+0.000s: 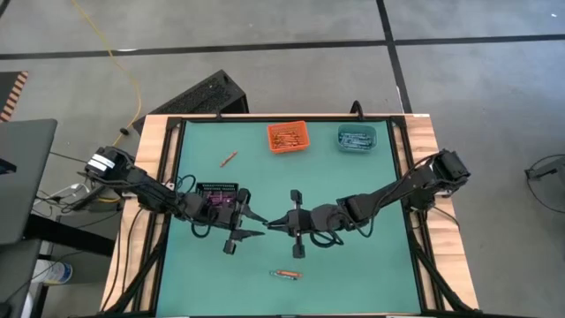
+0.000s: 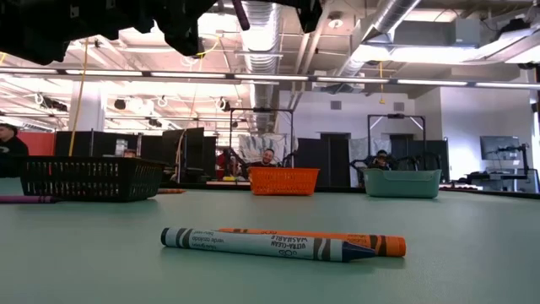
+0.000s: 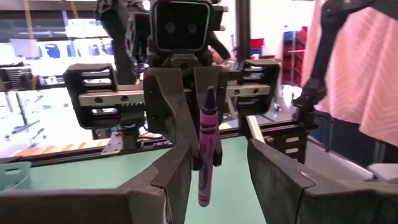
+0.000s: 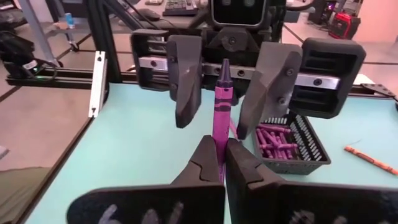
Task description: Sort crayons
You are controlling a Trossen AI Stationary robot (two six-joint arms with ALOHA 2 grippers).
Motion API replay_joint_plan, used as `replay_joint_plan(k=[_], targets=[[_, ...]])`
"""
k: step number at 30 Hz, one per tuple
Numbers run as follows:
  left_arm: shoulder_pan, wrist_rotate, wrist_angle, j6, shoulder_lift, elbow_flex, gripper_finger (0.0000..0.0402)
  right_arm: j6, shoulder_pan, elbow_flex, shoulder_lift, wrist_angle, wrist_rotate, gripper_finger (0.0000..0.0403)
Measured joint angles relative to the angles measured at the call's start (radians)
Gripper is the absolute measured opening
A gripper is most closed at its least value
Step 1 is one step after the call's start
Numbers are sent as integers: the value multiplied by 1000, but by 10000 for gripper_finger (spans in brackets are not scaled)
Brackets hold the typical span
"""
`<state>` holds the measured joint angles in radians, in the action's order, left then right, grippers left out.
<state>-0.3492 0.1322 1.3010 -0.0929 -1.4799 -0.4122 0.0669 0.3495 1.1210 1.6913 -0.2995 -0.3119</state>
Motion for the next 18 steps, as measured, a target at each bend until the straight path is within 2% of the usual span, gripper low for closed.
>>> replay_joint_plan(k=[18], targets=[[21,14,60,4,1,0,146,-16,-32,0,-2,-2,0,8]])
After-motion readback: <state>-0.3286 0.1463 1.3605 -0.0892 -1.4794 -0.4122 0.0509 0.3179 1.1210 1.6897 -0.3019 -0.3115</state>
